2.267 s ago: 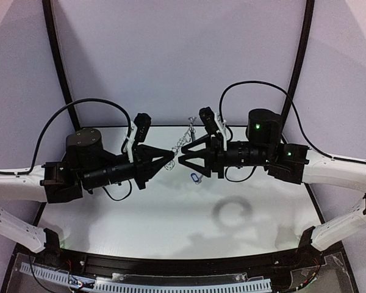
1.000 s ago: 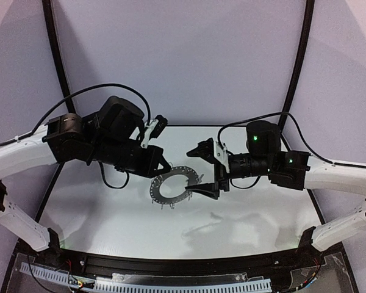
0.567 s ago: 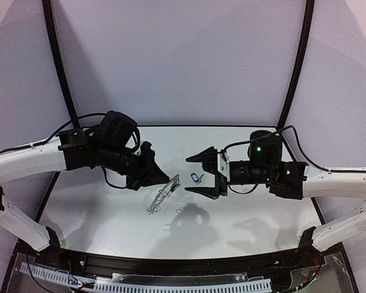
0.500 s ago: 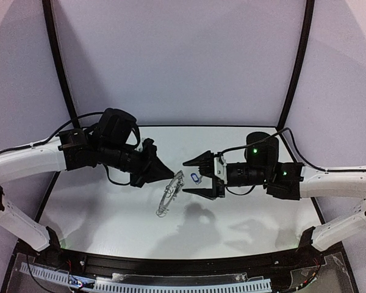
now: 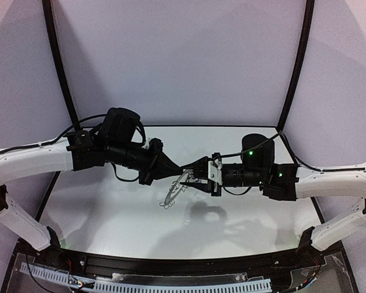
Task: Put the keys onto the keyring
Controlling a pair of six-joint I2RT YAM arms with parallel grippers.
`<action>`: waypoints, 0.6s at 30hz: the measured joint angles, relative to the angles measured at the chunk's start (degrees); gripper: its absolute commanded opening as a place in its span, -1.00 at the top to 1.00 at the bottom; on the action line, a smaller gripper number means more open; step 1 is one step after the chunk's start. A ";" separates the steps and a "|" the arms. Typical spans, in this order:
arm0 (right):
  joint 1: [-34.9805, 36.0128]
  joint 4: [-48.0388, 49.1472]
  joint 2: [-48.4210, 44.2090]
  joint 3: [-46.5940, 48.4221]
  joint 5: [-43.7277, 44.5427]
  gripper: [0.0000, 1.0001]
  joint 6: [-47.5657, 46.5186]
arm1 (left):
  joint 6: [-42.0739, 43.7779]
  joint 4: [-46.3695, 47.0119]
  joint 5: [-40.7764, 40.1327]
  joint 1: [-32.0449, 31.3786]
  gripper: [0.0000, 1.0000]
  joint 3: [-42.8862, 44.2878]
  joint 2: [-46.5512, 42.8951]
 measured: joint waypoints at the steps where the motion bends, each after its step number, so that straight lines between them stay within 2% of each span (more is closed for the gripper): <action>1: 0.00 0.05 -0.03 0.00 0.48 0.28 -0.20 | -0.19 0.30 0.17 0.00 0.98 0.00 0.06; 4: 0.00 0.06 -0.09 0.00 2.32 0.30 -1.29 | -0.85 0.80 0.82 0.00 0.98 0.00 0.31; 6: 0.00 -0.25 -0.09 0.00 3.78 0.39 -1.96 | -1.27 1.26 1.42 0.00 0.98 0.00 0.46; 15: 0.02 -0.67 0.15 0.00 9.02 0.56 -4.10 | -3.12 3.14 3.28 0.00 0.98 -0.09 0.61; 18: 0.04 -0.59 0.51 0.00 9.74 0.71 -4.40 | -3.62 3.33 3.81 0.00 0.98 -0.09 0.61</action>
